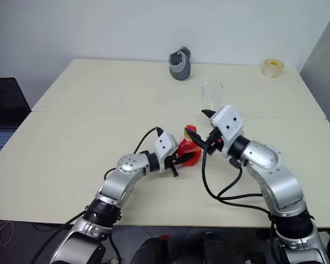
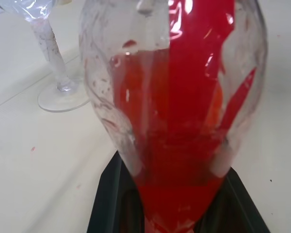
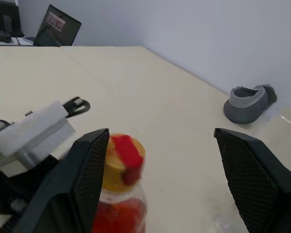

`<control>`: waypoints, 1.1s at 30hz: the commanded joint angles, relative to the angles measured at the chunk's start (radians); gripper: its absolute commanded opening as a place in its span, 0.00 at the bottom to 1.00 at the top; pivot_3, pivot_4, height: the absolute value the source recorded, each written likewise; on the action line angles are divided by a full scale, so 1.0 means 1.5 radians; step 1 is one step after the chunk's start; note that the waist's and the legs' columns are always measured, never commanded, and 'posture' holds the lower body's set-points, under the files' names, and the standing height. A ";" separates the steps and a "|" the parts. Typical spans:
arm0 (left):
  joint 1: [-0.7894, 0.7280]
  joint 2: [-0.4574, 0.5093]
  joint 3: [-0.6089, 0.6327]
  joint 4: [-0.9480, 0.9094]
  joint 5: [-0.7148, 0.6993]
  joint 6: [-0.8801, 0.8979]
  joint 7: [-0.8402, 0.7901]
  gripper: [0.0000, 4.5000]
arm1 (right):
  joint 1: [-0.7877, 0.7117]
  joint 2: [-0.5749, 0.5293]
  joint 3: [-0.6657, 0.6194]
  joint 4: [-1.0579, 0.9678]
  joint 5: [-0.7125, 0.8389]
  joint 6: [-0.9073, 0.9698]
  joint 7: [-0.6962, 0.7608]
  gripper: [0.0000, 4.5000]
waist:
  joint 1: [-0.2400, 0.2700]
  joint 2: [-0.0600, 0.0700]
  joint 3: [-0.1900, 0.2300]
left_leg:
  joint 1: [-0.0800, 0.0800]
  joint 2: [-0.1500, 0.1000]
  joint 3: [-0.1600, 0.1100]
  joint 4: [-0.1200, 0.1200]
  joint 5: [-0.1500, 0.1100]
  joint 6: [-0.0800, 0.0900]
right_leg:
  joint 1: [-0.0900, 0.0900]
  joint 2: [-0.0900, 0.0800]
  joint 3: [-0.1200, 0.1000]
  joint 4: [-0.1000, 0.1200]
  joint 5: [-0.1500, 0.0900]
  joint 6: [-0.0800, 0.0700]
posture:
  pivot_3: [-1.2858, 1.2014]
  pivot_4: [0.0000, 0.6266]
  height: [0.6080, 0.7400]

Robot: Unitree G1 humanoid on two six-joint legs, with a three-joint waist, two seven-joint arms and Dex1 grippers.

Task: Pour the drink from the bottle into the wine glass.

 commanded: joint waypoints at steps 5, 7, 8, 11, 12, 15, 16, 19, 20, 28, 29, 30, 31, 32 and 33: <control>-0.019 0.000 0.021 -0.023 -0.011 -0.020 0.001 0.16 | 0.038 -0.063 -0.075 -0.019 0.095 0.014 0.113 0.82 | -0.001 0.000 0.000 | 0.000 0.000 0.000 0.000 0.000 0.000 | 0.000 0.000 0.000 0.000 0.000 0.000 | 0.52 0.24 1.00; -0.021 0.002 0.022 -0.022 -0.011 -0.020 0.001 0.16 | 0.037 -0.055 -0.075 -0.049 0.138 0.038 0.120 0.82 | -0.002 0.000 0.000 | 0.000 0.000 0.000 0.000 0.000 0.000 | 0.000 0.000 0.000 0.000 0.000 0.000 | 0.52 0.24 1.00; -0.021 0.002 0.022 -0.022 -0.011 -0.021 0.001 0.16 | 0.032 -0.049 -0.069 -0.058 0.144 0.046 0.115 0.82 | -0.002 0.000 0.000 | 0.000 0.001 0.000 0.000 0.000 0.000 | 0.000 0.001 0.000 0.000 0.000 0.000 | 0.52 0.24 1.00; -0.023 0.004 0.022 -0.021 -0.010 -0.021 -0.001 0.16 | 0.003 -0.016 -0.037 -0.066 0.129 0.058 0.074 0.82 | -0.002 0.000 0.000 | 0.000 0.001 0.000 0.000 0.000 0.000 | 0.000 0.001 0.000 0.000 0.000 0.000 | 0.52 0.24 1.00; -0.024 0.004 0.022 -0.020 -0.010 -0.021 -0.001 0.16 | -0.006 -0.006 -0.025 -0.065 0.119 0.060 0.063 0.82 | -0.001 0.000 0.000 | 0.001 0.001 0.000 0.000 0.000 0.000 | 0.000 0.001 0.000 0.000 0.000 0.000 | 0.52 0.24 1.00; -0.026 0.005 0.021 -0.019 -0.010 -0.021 -0.002 0.16 | -0.036 0.016 0.010 -0.046 0.078 0.051 0.033 0.82 | 0.000 0.000 0.000 | 0.000 0.000 0.000 0.000 0.000 0.000 | 0.000 0.001 0.000 0.000 0.000 0.000 | 0.52 0.24 1.00; -0.027 0.005 0.021 -0.018 -0.009 -0.022 -0.003 0.16 | -0.043 0.020 0.020 -0.038 0.064 0.045 0.029 0.82 | 0.000 0.000 0.000 | 0.000 0.000 0.000 0.000 0.000 0.000 | 0.000 0.001 0.000 0.000 0.000 0.000 | 0.52 0.24 1.00; -0.028 0.004 0.020 -0.018 -0.010 -0.022 -0.004 0.16 | -0.065 0.027 0.050 -0.012 0.023 0.027 0.022 0.82 | 0.000 0.000 0.000 | 0.000 0.000 0.000 0.000 0.000 0.000 | 0.000 0.000 0.000 0.000 0.000 0.000 | 0.52 0.24 1.00; -0.029 0.004 0.020 -0.017 -0.009 -0.022 -0.005 0.16 | -0.072 0.032 0.057 -0.002 0.010 0.021 0.019 0.82 | 0.000 0.000 0.000 | 0.000 0.000 0.000 0.000 0.000 0.000 | 0.000 0.000 0.000 0.000 0.000 0.000 | 0.52 0.24 1.00; -0.030 0.002 0.019 -0.015 -0.008 -0.024 -0.004 0.16 | -0.078 0.055 0.038 0.040 -0.026 0.017 -0.003 0.82 | 0.000 0.000 0.000 | 0.000 0.000 0.000 0.000 0.000 0.000 | 0.000 0.000 0.000 0.000 0.000 0.000 | 0.52 0.24 1.00; -0.029 0.002 0.019 -0.015 -0.008 -0.024 -0.004 0.16 | -0.073 0.052 0.028 0.039 -0.021 0.021 -0.001 0.82 | 0.000 0.000 0.000 | 0.000 0.000 0.000 0.000 0.000 0.000 | 0.000 0.000 0.000 0.000 0.000 0.000 | 0.52 0.24 1.00; -0.029 0.002 0.020 -0.015 -0.007 -0.023 -0.003 0.16 | -0.068 0.047 0.019 0.037 -0.016 0.023 0.002 0.82 | 0.000 0.000 0.000 | 0.000 0.000 0.000 0.000 0.000 0.000 | 0.000 0.000 0.000 0.000 0.000 0.000 | 0.52 0.24 1.00; -0.028 0.002 0.020 -0.016 -0.007 -0.023 -0.003 0.16 | -0.056 0.038 0.000 0.030 0.002 0.031 0.015 0.82 | 0.000 0.000 0.000 | 0.000 0.000 0.000 0.000 0.000 0.000 | 0.000 0.000 0.000 0.000 0.000 0.000 | 0.52 0.24 1.00; -0.028 0.002 0.020 -0.016 -0.007 -0.023 -0.002 0.15 | -0.041 0.025 -0.017 0.021 0.019 0.037 0.030 0.82 | 0.001 0.000 0.000 | 0.000 0.000 0.000 0.000 0.000 0.000 | 0.000 0.000 0.000 0.000 0.000 0.000 | 0.52 0.24 1.00; -0.028 0.002 0.021 -0.016 -0.007 -0.023 -0.002 0.15 | -0.025 0.010 -0.033 0.013 0.034 0.036 0.048 0.82 | 0.002 0.000 0.000 | 0.000 0.000 0.000 0.000 0.000 0.000 | 0.000 0.000 0.000 0.000 0.000 0.000 | 0.52 0.24 1.00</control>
